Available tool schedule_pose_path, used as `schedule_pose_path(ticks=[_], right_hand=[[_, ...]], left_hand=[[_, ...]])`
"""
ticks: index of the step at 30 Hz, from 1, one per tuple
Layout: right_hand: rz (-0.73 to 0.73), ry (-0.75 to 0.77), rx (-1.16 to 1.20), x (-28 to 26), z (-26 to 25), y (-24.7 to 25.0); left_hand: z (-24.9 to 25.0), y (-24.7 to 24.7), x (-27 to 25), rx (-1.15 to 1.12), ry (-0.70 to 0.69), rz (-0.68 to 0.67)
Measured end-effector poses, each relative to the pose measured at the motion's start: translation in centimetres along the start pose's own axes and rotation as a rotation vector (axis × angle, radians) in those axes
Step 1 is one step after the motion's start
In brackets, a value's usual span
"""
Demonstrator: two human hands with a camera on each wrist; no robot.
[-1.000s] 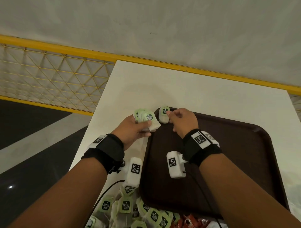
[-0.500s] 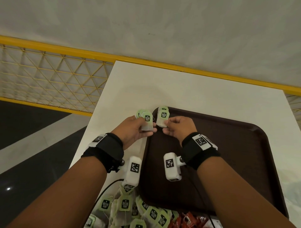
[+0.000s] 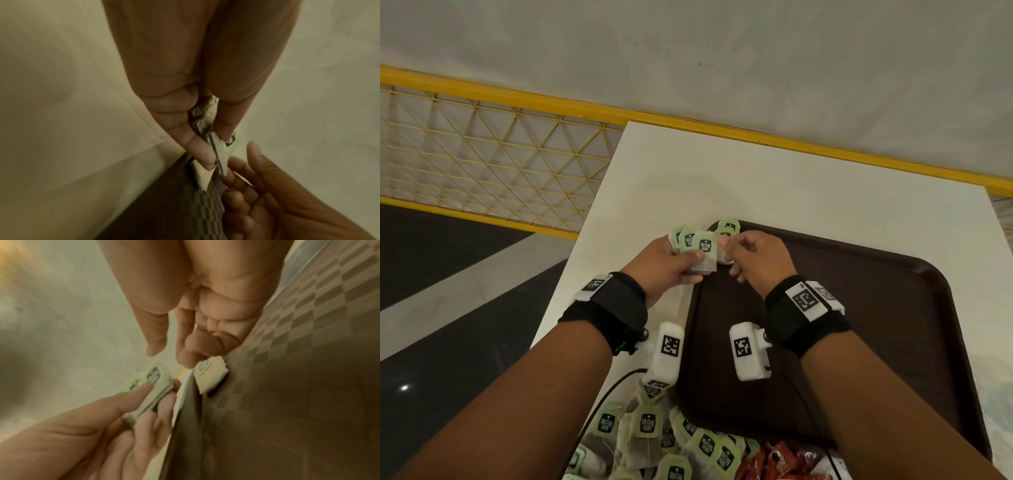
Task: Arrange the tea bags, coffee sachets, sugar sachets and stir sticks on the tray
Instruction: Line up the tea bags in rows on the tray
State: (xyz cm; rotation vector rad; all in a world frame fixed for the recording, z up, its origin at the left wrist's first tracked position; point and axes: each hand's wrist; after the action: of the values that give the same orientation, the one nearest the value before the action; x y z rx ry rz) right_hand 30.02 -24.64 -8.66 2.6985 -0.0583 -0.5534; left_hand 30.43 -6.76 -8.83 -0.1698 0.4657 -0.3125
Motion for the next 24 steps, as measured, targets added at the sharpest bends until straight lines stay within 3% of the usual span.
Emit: schedule_pose_path(ticks=[2,4,8,12,24], right_hand=[[-0.116,0.021,0.019,-0.4,-0.1,-0.2],[-0.134,0.007,0.041,-0.3,0.2,-0.3],[-0.082,-0.082,0.143,0.2,1.1,0.2],[-0.026,-0.12,0.076,0.8,1.9,0.5],[0.124,-0.099,-0.19,1.8,2.1,-0.4]], left_hand=[[0.0,-0.2,0.1,0.01,-0.022,0.0],[0.0,-0.4,0.2,0.005,-0.033,0.0],[0.2,-0.3,0.2,-0.061,0.009,0.051],[0.6,0.5,0.1,-0.217,0.082,0.12],[-0.6,1.2,-0.3,-0.036,0.054,0.111]])
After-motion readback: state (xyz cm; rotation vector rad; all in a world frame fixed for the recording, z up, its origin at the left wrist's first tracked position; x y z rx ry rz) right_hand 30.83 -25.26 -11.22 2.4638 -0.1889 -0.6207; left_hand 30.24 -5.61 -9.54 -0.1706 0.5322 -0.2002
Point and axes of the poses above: each hand's wrist, its own x-axis towards the middle knuckle, its own y-axis out of the back of the hand, z = x × y, and after that the axes turned 4 degrees about -y, right-handed
